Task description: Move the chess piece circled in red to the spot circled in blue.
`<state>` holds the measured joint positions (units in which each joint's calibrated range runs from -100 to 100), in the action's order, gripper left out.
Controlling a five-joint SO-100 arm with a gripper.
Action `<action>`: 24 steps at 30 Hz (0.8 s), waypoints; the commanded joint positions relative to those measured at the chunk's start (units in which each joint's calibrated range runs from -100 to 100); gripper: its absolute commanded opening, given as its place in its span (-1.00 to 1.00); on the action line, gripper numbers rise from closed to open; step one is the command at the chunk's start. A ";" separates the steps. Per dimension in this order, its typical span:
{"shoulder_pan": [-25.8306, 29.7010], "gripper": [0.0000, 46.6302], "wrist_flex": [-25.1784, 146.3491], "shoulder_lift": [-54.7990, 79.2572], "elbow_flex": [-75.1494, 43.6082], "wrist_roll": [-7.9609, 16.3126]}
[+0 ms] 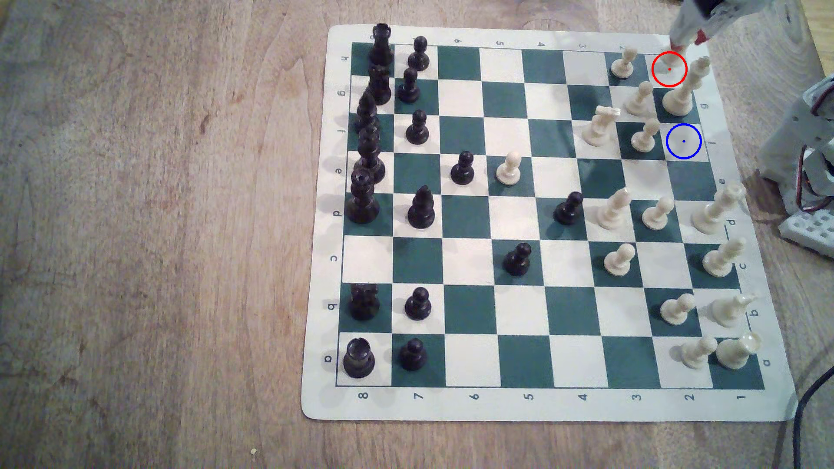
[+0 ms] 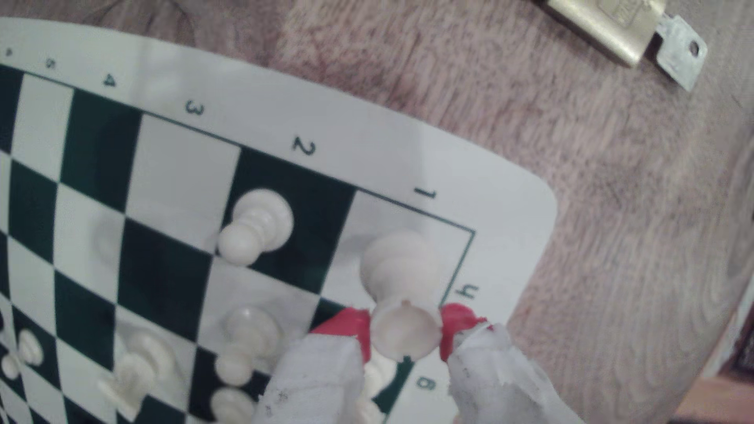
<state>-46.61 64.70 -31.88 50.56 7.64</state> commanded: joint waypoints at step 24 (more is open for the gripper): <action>12.62 -0.99 29.40 -36.96 -11.13 0.39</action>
<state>-35.47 90.12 -64.64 44.78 7.84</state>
